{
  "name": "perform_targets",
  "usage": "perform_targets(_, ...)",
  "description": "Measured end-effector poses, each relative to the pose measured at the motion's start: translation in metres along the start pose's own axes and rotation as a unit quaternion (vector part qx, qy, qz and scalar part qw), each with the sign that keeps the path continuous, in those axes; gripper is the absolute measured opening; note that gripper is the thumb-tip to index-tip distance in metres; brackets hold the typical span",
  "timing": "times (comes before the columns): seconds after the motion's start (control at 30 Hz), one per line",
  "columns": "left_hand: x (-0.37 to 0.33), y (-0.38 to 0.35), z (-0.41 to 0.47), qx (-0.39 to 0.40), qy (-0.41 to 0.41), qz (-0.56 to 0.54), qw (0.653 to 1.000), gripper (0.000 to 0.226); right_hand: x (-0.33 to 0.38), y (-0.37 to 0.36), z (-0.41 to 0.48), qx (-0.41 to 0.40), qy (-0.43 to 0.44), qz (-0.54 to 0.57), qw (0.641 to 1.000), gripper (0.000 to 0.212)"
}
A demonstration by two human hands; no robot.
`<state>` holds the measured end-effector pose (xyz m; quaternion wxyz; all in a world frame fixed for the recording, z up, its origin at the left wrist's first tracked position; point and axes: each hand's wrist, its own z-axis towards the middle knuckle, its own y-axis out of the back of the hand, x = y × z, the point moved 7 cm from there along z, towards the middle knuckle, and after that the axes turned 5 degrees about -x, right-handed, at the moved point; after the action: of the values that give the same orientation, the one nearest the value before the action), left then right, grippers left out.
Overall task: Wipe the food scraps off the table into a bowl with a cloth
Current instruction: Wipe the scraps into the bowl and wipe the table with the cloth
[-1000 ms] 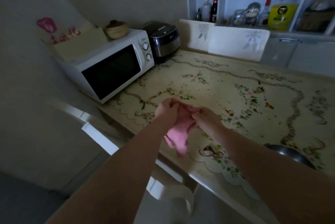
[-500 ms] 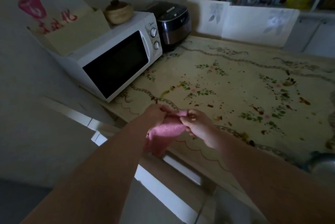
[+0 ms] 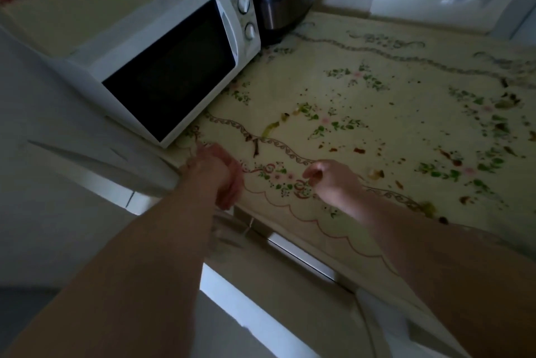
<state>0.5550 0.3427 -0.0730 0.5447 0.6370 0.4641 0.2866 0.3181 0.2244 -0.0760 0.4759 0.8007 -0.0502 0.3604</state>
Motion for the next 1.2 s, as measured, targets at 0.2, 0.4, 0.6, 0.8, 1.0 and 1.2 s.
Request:
perform_targets(0.2,0.009,-0.047,0.037,0.039,-0.003,0.013,0.999,0.059,0.001,-0.041,0.010,0.034,0.079,-0.234,0.969,0.043)
perform_targets(0.4,-0.010,-0.049,0.069,0.001,-0.068,0.037,0.997,0.067,-0.003,-0.044,0.023,0.090,0.113,-0.312,0.939,0.060)
perform_targets(0.6,-0.037,-0.058,0.080,0.001,-0.160,0.066,0.985,0.063,-0.005,-0.044,0.027,0.104,0.114,-0.296,0.943,0.058)
perform_targets(0.8,-0.064,-0.065,0.085,0.004,-0.179,0.006,0.984,0.061,-0.018,-0.014,0.035,0.027,0.081,-0.235,0.968,0.054)
perform_targets(1.0,-0.135,-0.082,0.075,0.025,-0.286,-0.032,0.957,0.063,-0.034,-0.008,0.039,0.038,0.082,-0.254,0.963,0.058)
perform_targets(1.2,-0.182,-0.099,0.038,0.039,-0.340,-0.058,0.938,0.062,-0.045,0.023,0.034,-0.051,0.069,-0.228,0.970,0.050)
